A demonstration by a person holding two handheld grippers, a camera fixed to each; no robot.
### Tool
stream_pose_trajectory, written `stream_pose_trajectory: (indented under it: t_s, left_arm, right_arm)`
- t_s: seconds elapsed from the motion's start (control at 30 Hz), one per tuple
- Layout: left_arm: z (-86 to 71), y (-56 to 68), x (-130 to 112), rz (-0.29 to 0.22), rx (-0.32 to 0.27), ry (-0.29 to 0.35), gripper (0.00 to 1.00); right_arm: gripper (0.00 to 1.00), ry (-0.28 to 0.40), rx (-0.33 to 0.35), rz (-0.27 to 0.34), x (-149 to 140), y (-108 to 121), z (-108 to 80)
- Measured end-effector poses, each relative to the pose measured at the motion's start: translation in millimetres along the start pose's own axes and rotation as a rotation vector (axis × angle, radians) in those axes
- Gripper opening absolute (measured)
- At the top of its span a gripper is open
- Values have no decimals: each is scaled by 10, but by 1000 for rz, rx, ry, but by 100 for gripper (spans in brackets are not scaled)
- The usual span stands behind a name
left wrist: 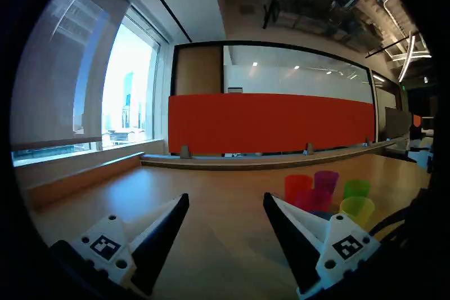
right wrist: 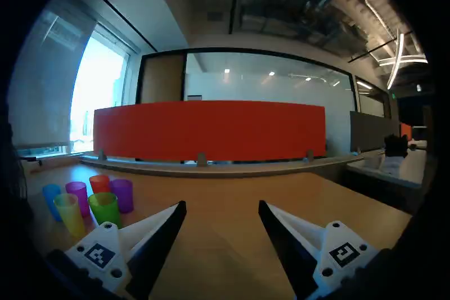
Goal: Pour water
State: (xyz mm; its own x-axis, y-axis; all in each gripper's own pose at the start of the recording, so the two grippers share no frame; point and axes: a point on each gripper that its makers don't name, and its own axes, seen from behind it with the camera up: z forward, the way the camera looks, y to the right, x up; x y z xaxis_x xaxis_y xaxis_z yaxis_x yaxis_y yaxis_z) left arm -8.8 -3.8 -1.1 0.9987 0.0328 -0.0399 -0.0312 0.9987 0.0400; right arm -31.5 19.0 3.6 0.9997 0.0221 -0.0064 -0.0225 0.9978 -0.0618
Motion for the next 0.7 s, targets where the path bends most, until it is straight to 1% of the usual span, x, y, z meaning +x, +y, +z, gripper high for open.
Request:
stream_pose_trajectory:
  t_s: [0.7]
  left_arm:
    - [17, -6, -12, 0, 0, 1, 98]
  right_arm:
    - [100, 0, 0, 0, -1, 0, -4]
